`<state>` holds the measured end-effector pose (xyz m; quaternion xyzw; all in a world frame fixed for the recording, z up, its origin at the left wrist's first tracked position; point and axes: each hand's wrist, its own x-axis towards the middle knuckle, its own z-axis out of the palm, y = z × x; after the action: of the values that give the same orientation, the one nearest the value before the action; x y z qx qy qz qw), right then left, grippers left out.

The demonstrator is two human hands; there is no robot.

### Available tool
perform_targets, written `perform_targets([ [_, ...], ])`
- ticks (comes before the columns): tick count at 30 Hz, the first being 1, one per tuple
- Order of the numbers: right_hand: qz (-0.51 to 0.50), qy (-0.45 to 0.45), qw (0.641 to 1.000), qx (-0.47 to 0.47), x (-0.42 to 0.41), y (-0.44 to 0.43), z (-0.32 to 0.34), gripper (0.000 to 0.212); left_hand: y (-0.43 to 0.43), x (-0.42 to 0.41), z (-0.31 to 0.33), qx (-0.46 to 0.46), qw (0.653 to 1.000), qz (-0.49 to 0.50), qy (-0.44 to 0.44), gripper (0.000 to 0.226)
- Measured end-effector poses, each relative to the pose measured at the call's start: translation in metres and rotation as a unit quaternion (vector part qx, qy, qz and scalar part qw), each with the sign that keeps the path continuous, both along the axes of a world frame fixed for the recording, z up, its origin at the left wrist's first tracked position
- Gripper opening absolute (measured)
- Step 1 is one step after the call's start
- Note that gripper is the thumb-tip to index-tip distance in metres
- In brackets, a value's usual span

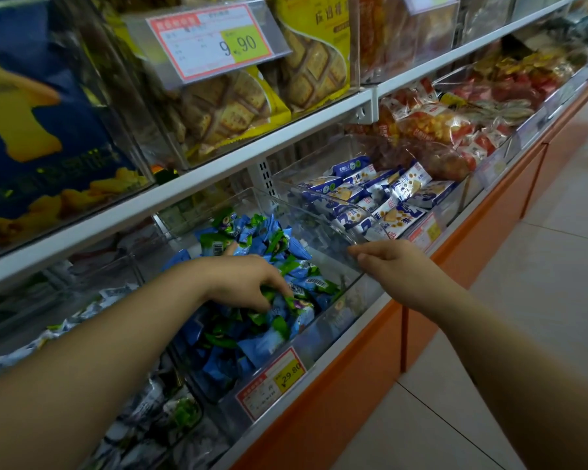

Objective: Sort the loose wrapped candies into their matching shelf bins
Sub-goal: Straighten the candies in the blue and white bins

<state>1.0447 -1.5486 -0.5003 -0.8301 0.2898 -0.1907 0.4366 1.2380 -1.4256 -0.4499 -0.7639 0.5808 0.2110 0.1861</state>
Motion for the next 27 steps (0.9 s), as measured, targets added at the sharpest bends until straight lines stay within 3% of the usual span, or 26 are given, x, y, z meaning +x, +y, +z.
perform_targets([
  [4, 0.001, -0.002, 1.0, 0.006, 0.0, 0.0, 0.001, 0.032, -0.002, -0.009, 0.026, 0.044, 0.992, 0.046, 0.109, 0.042],
  [9, 0.001, -0.002, 1.0, 0.017, 0.001, -0.001, 0.003, 0.031, -0.031, -0.032, 0.014, -0.126, 0.98, 0.062, 0.138, 0.035],
  [16, -0.006, 0.003, 1.0, 0.025, -0.002, -0.003, 0.002, 0.031, -0.068, -0.063, -0.028, -0.072, 0.989, 0.045, 0.123, 0.031],
  [20, 0.005, 0.003, 0.999, 0.035, -0.003, -0.004, 0.004, 0.031, -0.063, -0.059, -0.028, -0.052, 0.973, 0.091, 0.205, 0.032],
  [23, 0.001, 0.007, 0.999, 0.039, -0.003, -0.003, 0.005, 0.03, -0.056, -0.056, -0.025, -0.079, 0.95, 0.143, 0.268, 0.029],
  [27, -0.003, 0.004, 0.999, 0.038, -0.003, -0.001, 0.003, 0.031, -0.04, -0.05, -0.021, -0.124, 0.935, 0.14, 0.301, 0.029],
])
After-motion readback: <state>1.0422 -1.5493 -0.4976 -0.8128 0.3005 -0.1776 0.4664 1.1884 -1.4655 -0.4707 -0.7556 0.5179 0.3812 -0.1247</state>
